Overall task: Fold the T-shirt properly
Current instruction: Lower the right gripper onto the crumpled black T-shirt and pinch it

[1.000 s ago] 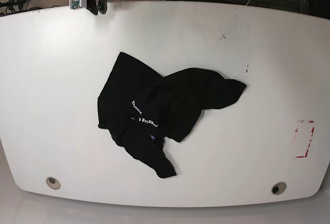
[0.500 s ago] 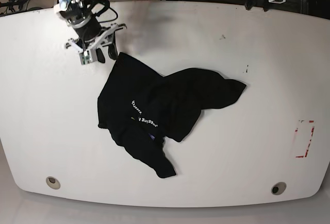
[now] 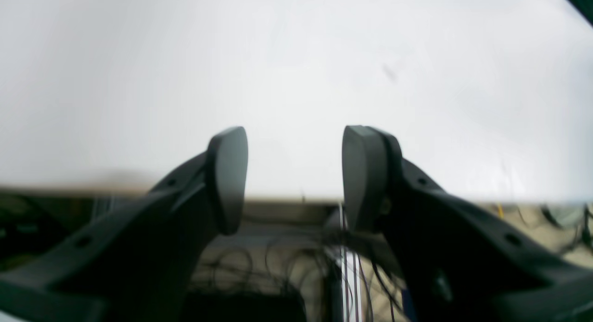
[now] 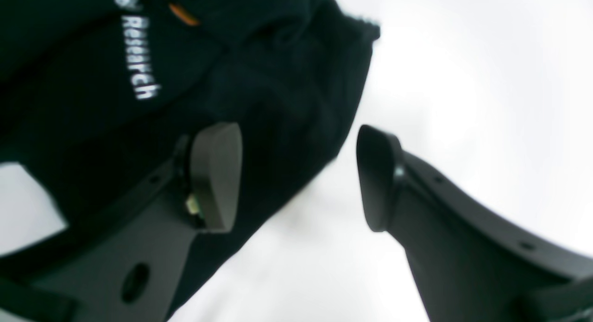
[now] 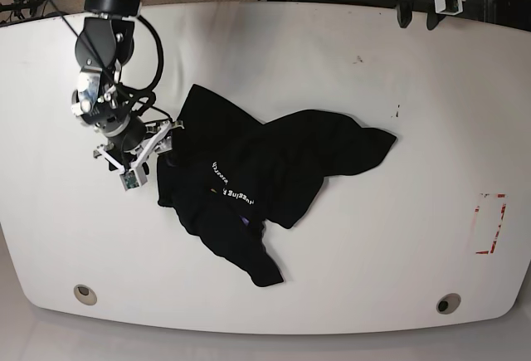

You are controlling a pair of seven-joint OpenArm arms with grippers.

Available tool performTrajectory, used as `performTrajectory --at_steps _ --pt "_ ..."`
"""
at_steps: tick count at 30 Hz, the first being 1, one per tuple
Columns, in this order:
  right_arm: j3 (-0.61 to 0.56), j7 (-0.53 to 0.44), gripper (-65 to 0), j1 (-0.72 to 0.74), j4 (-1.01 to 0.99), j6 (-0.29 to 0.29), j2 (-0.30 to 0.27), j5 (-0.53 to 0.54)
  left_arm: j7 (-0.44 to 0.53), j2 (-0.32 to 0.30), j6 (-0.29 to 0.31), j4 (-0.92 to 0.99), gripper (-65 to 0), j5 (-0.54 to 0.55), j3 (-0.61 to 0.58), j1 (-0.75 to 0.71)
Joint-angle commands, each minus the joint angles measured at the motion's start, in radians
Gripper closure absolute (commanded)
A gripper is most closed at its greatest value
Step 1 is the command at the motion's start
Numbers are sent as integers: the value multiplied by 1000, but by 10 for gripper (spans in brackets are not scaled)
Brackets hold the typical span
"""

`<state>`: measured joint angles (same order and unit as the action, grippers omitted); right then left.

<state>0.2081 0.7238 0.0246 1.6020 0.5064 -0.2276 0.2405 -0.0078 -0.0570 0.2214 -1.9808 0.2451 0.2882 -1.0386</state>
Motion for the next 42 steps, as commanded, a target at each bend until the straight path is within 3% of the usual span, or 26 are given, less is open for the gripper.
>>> performTrajectory --at_steps 1,8,13,20,25,30,34,42 --pt "-68 -31 -377 80 -47 31 -62 20 21 -4 5 -13 -294 4 4 -15" --pt "-293 -140 -377 203 -145 27 -166 18 21 -4 5 -13 -294 4 6 13" --pt "-339 -188 -377 260 -225 27 -189 13 21 -24 5 -13 -294 4 6 19" --pt "-341 -267 -379 303 -299 54 -109 -229 21 -30 5 4 -294 4 4 22" --pt "-338 -284 -379 285 -254 191 -28 -412 21 -30 5 5 -294 4 4 50" --pt "-338 -289 -379 257 -205 192 21 -545 21 -30 5 5 -296 3 4 53" --pt "-338 -289 -377 278 -207 192 46 -567 18 -30 6 7 -296 3 3 71" --pt "-336 -316 -369 370 -366 192 49 -565 -163 -30 6 2 -294 4 6 134"
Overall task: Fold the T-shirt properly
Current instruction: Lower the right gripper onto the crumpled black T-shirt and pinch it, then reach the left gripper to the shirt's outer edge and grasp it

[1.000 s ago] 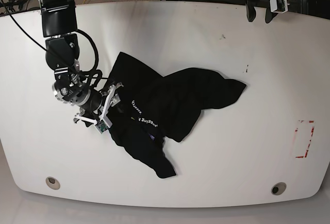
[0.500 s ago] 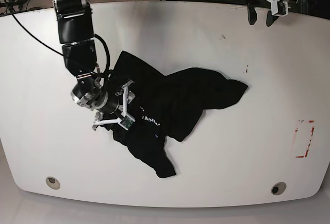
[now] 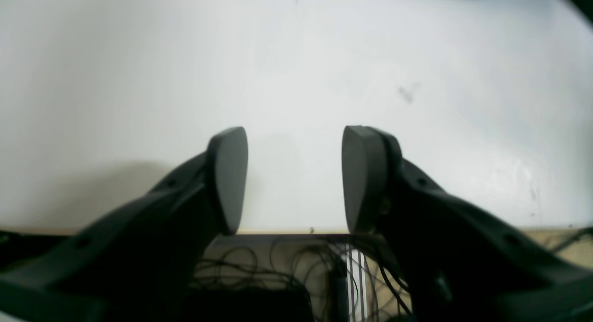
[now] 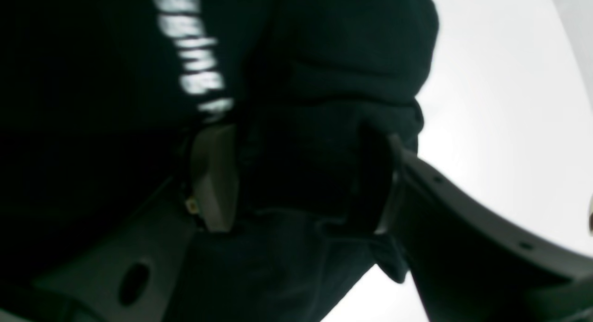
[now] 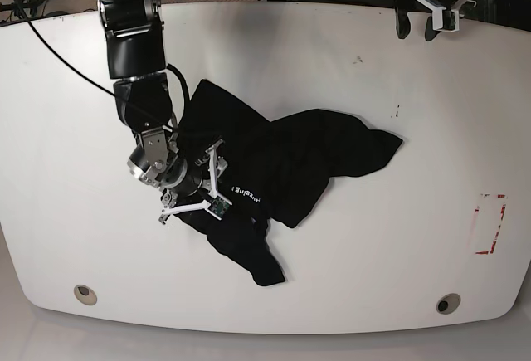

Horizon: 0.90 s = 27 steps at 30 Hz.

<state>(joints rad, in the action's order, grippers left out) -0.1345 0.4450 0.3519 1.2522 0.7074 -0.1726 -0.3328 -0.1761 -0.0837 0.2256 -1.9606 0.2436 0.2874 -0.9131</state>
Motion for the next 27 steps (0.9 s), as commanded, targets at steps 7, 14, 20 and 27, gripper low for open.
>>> performTrajectory --at_steps 7,14,20,27 --pt "8 -137 -119 71 -119 -71 -11 7 -29 -3 2 -21 -294 6 6 42" --pt "9 -99 -6 57 -15 -76 -11 5 -29 -1 -2 -24 -297 7 5 94" --pt "9 -5 -14 26 153 -76 -12 5 -47 3 -18 -24 -300 7 6 180" --pt "9 13 -14 0 234 -71 -12 5 -311 5 -113 -12 -410 6 2 423"
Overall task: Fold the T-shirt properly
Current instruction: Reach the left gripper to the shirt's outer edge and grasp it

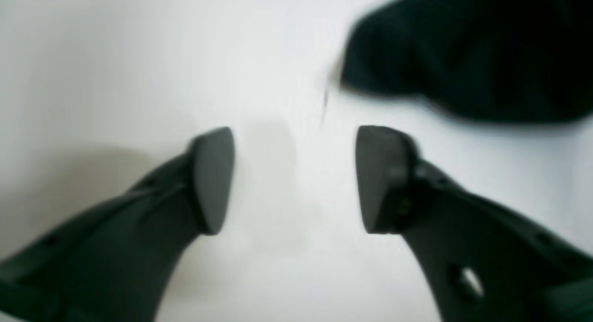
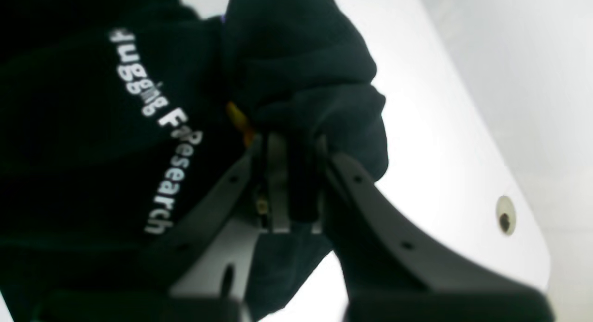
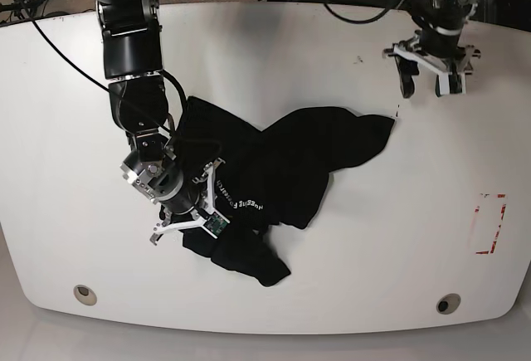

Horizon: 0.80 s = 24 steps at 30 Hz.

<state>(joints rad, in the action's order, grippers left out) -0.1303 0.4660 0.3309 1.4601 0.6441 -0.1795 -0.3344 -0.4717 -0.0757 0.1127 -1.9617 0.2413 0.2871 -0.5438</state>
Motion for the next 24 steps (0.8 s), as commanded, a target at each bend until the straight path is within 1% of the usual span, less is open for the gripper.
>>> performTrajectory --at_steps 1,3,5,9,12,16,17,22,24 --pt "5 1 -14 21 32 -7 -5 7 -45 -3 0 -5 -415 8 2 87" --pt "5 14 -14 20 38 -7 -4 7 -114 -3 2 17 -419 10 -1 163" --pt "5 18 -14 18 38 -7 -1 7 -158 -3 3 35 -421 11 -2 218" --pt "5 18 -14 18 38 -7 1 8 -232 -9 3 111 -421 10 -48 314" --pt "5 20 -14 18 38 -7 2 8 -233 -11 6 170 -421 10 -73 356" --pt "5 20 -14 18 43 -7 2 8 -232 -11 68 266 -421 8 -101 405" --pt "5 20 -14 18 44 -7 2 8 -232 -11 75 292 -421 8 -101 414" --pt "5 21 -14 15 57 -7 1 10 -229 -11 86 388 -418 8 -104 449" --pt "5 21 -14 3 60 -7 1 10 -229 -11 89 417 -417 8 -124 462"
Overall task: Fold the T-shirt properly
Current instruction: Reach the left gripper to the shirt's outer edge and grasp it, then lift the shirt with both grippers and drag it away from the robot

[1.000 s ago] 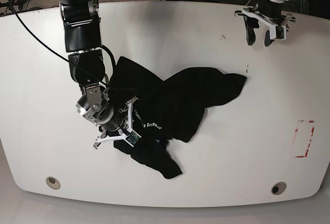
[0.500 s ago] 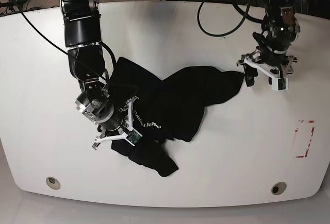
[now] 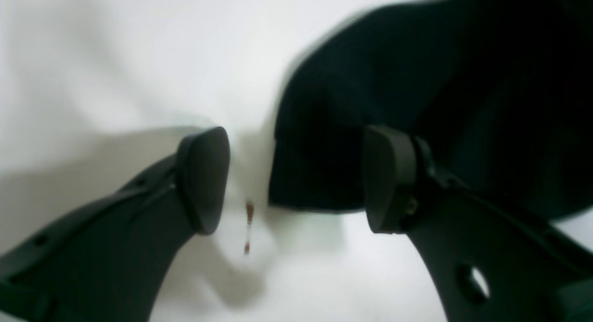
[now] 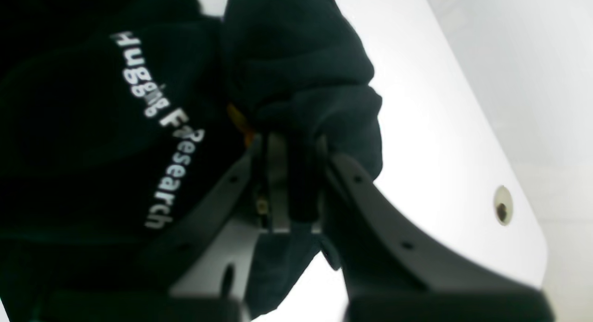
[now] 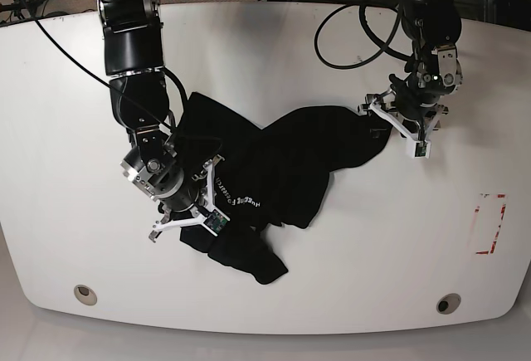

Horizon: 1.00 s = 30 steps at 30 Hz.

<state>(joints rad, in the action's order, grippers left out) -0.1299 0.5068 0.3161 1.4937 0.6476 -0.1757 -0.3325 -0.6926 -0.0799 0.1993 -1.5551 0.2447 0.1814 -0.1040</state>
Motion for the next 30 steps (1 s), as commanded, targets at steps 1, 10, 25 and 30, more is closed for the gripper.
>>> performTrajectory --at_steps 1,10,25,30 --pt "5 -20 -14 13 40 -10 -3 6 -8 -7 10 20 -417 5 -29 25" --pt "6 16 -14 -13 98 -10 2 11 -8 -4 164 110 -49 -75 -46 48" --pt "148 16 -14 139 51 -8 66 6 -74 -8 190 -170 0 -138 92 99" --pt "167 16 -14 246 -35 -8 46 9 -146 -25 234 -282 0 -138 154 155"
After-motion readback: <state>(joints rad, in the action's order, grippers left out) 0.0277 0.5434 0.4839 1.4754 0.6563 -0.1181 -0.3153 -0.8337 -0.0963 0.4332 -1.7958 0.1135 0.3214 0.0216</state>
